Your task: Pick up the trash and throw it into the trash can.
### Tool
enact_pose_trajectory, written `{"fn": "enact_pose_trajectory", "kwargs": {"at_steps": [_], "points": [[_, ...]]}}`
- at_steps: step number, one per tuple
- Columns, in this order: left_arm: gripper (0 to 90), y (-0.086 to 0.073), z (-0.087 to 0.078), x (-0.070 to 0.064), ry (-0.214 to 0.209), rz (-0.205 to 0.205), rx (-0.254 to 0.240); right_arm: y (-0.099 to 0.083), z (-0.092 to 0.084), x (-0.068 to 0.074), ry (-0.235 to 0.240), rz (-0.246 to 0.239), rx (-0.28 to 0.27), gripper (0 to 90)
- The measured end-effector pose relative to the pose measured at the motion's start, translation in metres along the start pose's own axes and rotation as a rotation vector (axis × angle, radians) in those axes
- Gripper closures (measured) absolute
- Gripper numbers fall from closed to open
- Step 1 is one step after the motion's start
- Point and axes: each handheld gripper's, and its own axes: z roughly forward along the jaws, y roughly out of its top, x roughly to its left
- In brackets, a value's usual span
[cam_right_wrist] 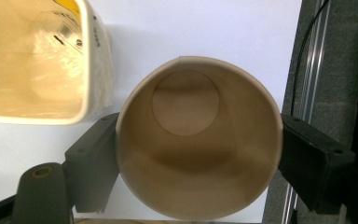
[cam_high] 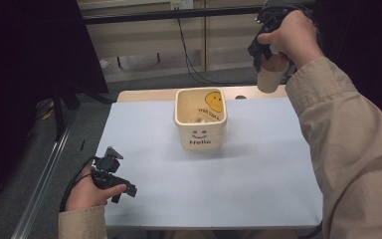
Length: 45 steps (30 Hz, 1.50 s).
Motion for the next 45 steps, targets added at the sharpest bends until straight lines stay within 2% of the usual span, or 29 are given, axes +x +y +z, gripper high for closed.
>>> {"fn": "enact_pose_trajectory", "kwargs": {"at_steps": [3, 7, 8, 10, 11, 12, 13, 16, 17, 21, 24, 31, 32, 37, 38, 45], "points": [[7.3, 0.0, 0.0, 0.0, -0.007, 0.009, 0.006, 0.003, -0.006, 0.01, 0.004, -0.008, 0.0, 19.9], [7.3, 0.0, -0.001, -0.001, -0.013, -0.004, 0.001, 0.007, -0.008, 0.026, 0.011, -0.018, -0.003, 19.9], [7.3, 0.0, -0.001, 0.0, -0.001, 0.007, 0.0, 0.008, -0.008, 0.03, 0.011, -0.03, -0.006, 19.9], [7.2, 0.0, -0.001, 0.0, -0.003, 0.006, -0.006, 0.01, -0.008, 0.039, 0.019, -0.054, -0.012, 19.9], [7.2, 0.0, -0.001, 0.0, -0.005, 0.007, -0.001, 0.011, -0.008, 0.045, 0.023, -0.05, -0.007, 19.9], [7.2, 0.0, -0.001, 0.0, -0.006, 0.008, 0.003, 0.013, -0.008, 0.053, 0.027, -0.065, -0.007, 19.9], [7.2, 0.0, -0.001, -0.001, -0.013, -0.001, 0.003, 0.013, -0.008, 0.053, 0.027, -0.065, -0.007, 19.9], [7.2, 0.0, -0.001, 0.0, 0.0, 0.01, -0.001, 0.015, -0.007, 0.065, 0.04, -0.084, -0.008, 19.9], [7.2, 0.0, -0.001, -0.001, -0.01, 0.0, -0.002, 0.016, -0.007, 0.068, 0.039, -0.095, -0.01, 19.9], [7.1, 0.0, -0.001, 0.0, -0.002, 0.01, -0.006, 0.019, -0.007, 0.082, 0.044, -0.114, -0.011, 19.9], [7.1, -0.001, -0.002, 0.0, -0.001, -0.004, -0.011, 0.02, -0.006, 0.091, 0.049, -0.12, -0.004, 19.9], [7.1, 0.0, -0.002, 0.0, -0.005, 0.004, -0.004, 0.021, -0.003, 0.107, 0.072, -0.154, -0.011, 19.9], [7.1, 0.0, -0.002, 0.0, -0.005, 0.005, -0.006, 0.021, -0.003, 0.108, 0.064, -0.159, -0.001, 19.9], [7.1, -0.001, -0.002, -0.001, -0.004, -0.005, -0.011, 0.021, 0.001, 0.112, 0.07, -0.172, -0.01, 19.9], [7.1, -0.001, -0.002, 0.0, -0.002, 0.007, -0.011, 0.022, 0.001, 0.113, 0.066, -0.174, -0.003, 19.8], [7.1, -0.001, -0.003, 0.001, -0.001, 0.017, 0.0, 0.021, 0.015, 0.123, 0.073, -0.205, 0.002, 19.8]]}}
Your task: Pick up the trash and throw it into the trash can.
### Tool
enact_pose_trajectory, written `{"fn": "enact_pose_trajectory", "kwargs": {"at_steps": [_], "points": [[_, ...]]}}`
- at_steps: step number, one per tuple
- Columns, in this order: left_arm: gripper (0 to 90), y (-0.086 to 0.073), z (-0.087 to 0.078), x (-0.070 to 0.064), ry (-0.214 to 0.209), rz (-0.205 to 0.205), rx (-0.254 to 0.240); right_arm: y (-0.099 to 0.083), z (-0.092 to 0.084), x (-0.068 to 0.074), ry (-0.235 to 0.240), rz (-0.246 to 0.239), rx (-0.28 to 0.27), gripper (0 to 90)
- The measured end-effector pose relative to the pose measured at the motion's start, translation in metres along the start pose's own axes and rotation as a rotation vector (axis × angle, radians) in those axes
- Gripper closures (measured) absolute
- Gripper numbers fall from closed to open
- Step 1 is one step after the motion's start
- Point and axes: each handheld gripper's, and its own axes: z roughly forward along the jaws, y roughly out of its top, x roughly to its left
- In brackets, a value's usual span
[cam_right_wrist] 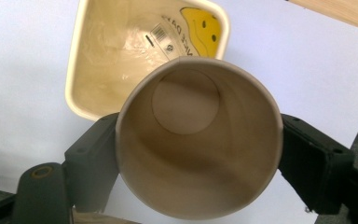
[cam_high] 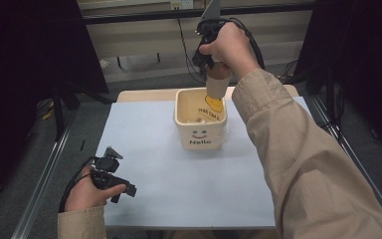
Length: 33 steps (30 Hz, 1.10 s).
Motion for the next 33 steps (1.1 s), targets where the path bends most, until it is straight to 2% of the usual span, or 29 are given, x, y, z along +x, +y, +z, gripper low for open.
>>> {"fn": "enact_pose_trajectory", "kwargs": {"at_steps": [11, 15, 26, 33], "points": [[7.0, -0.001, 0.0, 0.0, 0.005, -0.008, -0.016, 0.001, 0.042, 0.015, 0.009, -0.035, 0.042, 19.7], [7.0, 0.0, -0.001, 0.0, 0.006, -0.008, -0.013, 0.001, 0.053, 0.017, 0.015, -0.025, 0.056, 19.6], [7.0, 0.0, -0.001, -0.001, 0.002, -0.01, -0.011, 0.001, 0.062, 0.017, 0.015, -0.028, 0.068, 19.1], [7.0, 0.0, -0.002, 0.0, 0.006, -0.011, -0.014, 0.002, 0.063, 0.017, 0.015, -0.037, 0.052, 17.6]]}}
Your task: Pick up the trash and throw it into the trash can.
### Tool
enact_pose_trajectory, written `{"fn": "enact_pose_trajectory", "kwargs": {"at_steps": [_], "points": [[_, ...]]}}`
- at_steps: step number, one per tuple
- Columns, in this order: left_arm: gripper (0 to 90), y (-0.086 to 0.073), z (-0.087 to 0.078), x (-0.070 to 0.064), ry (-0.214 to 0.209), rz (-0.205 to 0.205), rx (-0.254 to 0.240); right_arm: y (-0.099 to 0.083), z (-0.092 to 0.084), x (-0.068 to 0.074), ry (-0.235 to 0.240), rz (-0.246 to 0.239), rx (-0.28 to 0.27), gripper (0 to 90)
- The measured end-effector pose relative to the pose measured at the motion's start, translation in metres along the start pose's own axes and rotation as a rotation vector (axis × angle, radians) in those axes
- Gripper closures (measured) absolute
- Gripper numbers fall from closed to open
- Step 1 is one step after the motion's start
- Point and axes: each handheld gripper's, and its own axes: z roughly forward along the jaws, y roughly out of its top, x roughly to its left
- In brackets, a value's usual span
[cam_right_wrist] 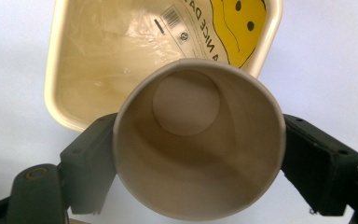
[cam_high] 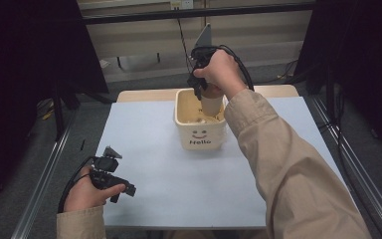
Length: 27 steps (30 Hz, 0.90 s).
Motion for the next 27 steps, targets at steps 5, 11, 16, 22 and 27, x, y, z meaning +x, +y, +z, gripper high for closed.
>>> {"fn": "enact_pose_trajectory", "kwargs": {"at_steps": [5, 11, 16, 22, 27], "points": [[7.1, 0.0, 0.001, 0.0, -0.001, 0.007, -0.004, 0.0, 0.0, 0.0, -0.007, 0.0, -0.006, 13.0], [7.0, 0.0, 0.0, 0.0, -0.002, -0.001, 0.002, -0.002, -0.004, -0.003, 0.005, 0.009, -0.012, 11.7], [7.0, 0.0, 0.0, 0.0, -0.004, 0.006, -0.001, -0.004, -0.013, -0.008, 0.004, 0.019, -0.016, 11.1], [7.0, 0.0, 0.001, 0.0, 0.002, 0.011, -0.002, -0.006, -0.032, -0.014, -0.004, 0.019, -0.036, 10.0], [7.0, 0.0, 0.001, 0.0, 0.002, 0.01, -0.008, -0.008, -0.053, -0.015, -0.007, 0.022, -0.058, 9.6]]}}
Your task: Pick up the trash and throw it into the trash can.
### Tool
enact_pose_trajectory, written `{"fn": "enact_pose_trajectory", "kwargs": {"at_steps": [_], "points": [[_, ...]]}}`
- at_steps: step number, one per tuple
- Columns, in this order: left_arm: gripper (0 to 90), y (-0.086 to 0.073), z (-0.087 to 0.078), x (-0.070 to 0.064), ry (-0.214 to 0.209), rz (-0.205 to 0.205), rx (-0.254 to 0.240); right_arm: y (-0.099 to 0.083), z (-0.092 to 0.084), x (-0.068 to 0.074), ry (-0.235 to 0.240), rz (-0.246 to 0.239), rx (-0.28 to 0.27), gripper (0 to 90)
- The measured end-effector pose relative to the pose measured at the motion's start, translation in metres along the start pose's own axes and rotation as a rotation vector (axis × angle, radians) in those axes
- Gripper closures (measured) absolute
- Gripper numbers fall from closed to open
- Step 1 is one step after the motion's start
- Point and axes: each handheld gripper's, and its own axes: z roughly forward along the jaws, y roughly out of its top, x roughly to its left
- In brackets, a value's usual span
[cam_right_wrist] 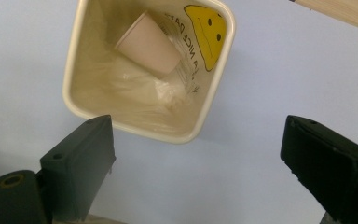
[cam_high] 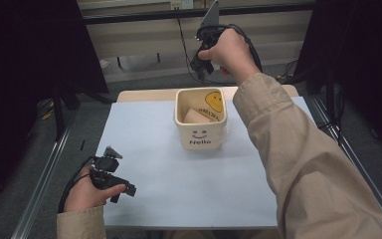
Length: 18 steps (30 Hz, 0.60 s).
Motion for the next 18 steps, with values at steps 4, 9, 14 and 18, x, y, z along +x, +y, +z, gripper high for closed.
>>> {"fn": "enact_pose_trajectory", "kwargs": {"at_steps": [4, 9, 14, 18], "points": [[6.9, 0.0, 0.0, -0.001, -0.003, -0.003, 0.005, 0.0, -0.015, -0.001, 0.005, 0.004, -0.005, 9.4], [6.9, 0.0, 0.0, -0.001, -0.004, -0.006, 0.003, 0.0, -0.031, -0.005, 0.003, 0.018, -0.02, 9.2], [6.9, -0.001, 0.001, 0.0, -0.002, -0.011, 0.002, 0.0, -0.043, -0.008, 0.007, 0.022, -0.036, 9.2], [6.9, -0.002, 0.0, 0.001, 0.001, -0.004, 0.01, 0.0, -0.048, -0.01, 0.015, 0.027, -0.044, 9.2]]}}
